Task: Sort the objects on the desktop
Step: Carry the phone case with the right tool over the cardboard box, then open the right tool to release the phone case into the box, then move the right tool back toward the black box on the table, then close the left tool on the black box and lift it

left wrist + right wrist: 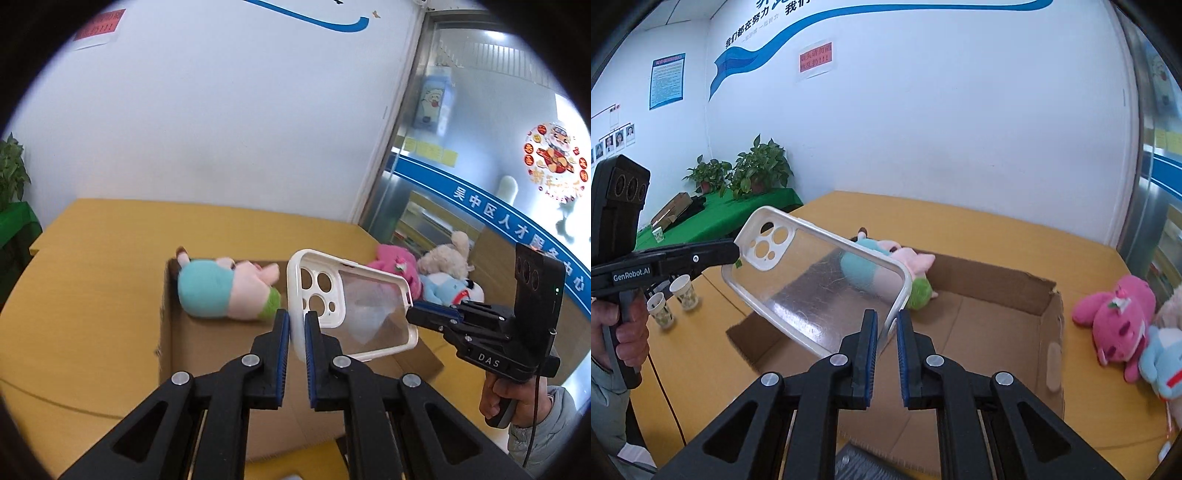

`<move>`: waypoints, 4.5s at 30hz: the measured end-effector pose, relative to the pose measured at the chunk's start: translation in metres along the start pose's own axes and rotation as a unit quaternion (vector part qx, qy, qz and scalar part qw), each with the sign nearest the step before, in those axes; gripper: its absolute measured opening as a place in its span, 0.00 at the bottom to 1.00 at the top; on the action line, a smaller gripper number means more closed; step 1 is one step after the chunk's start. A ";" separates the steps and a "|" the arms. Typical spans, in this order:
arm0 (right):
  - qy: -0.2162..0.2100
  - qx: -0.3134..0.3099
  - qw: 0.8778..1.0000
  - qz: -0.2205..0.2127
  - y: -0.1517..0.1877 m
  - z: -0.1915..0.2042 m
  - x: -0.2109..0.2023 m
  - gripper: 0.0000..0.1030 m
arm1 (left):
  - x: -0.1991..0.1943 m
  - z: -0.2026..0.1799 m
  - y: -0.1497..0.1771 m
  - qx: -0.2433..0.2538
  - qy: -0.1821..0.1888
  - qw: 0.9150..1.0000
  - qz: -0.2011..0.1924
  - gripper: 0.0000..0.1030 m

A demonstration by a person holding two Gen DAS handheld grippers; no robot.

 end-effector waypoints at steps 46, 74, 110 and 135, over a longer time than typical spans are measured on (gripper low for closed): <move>-0.118 0.125 0.954 0.245 0.053 -0.074 0.230 0.07 | 0.174 0.105 0.071 -0.001 -0.168 0.935 0.313 0.05; 0.088 0.007 0.996 0.005 0.020 -0.002 0.035 1.00 | -0.015 0.031 0.024 0.033 -0.261 0.965 -0.020 0.80; 0.113 0.022 0.993 0.012 0.072 0.007 -0.010 1.00 | -0.014 -0.044 0.067 0.039 -0.189 0.981 -0.006 0.80; -0.091 0.003 0.984 0.156 0.223 0.038 0.019 0.98 | 0.059 -0.081 0.199 -0.014 0.062 0.976 0.210 0.77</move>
Point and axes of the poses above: each gripper's, at about its wrist camera, not at the fingertips, and x roughly the way its jaws point, z to its left, y to its underside, the point moved 6 cm from there along x, roughly the way its jaws point, and after that the axes turned 8 degrees about -y, right-handed, at the moved point
